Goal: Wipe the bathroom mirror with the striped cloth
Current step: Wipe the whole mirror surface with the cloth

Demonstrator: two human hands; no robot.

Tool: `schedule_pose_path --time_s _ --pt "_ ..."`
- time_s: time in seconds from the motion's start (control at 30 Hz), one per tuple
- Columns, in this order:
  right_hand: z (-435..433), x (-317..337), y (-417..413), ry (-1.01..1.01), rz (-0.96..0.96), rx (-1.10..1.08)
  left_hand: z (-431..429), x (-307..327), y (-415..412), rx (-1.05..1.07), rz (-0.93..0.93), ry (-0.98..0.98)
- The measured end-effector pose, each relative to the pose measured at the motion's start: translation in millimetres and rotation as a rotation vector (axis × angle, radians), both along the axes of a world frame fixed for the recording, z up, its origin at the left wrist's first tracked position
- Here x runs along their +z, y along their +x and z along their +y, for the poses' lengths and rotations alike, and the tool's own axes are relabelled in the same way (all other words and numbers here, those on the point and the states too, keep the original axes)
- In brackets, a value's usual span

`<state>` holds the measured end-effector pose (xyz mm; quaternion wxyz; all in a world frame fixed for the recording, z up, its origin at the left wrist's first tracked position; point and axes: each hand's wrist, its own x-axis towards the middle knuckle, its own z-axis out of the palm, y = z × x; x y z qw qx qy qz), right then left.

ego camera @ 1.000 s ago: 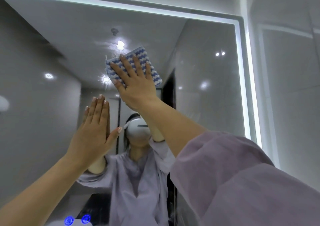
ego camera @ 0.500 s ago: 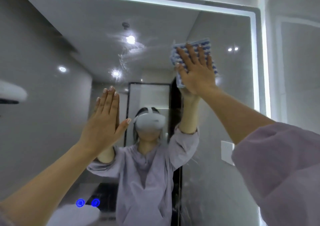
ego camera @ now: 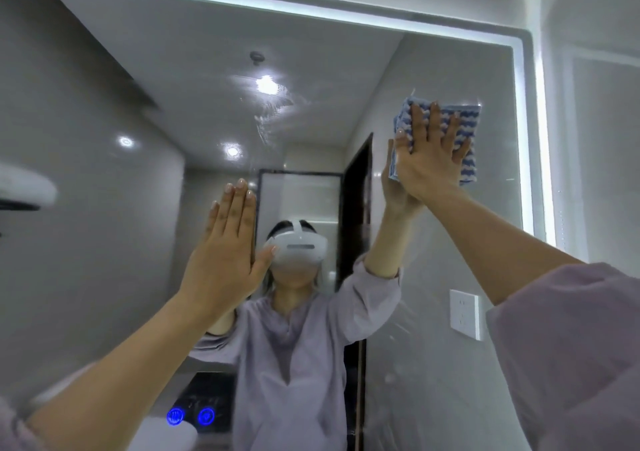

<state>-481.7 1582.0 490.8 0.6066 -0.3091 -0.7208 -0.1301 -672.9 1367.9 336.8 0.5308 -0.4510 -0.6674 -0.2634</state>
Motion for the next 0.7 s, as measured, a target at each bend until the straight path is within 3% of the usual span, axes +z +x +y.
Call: schedule_pose_path --time_s 0.17,0.4,0.7 --pt "-48.0 6.8 -44.5 0.148 -0.071 0.035 1.6 -0.5 -2.7 0.004 0.009 0.012" --pt "-128.1 -1.6 -123.9 0.388 -0.319 0.13 4.7 -0.6 -6.8 0.031 0.023 0.022" --pt "-136.7 2.7 -128.7 0.394 -0.412 0.103 4.5 -0.4 -6.3 0.017 0.038 0.037"
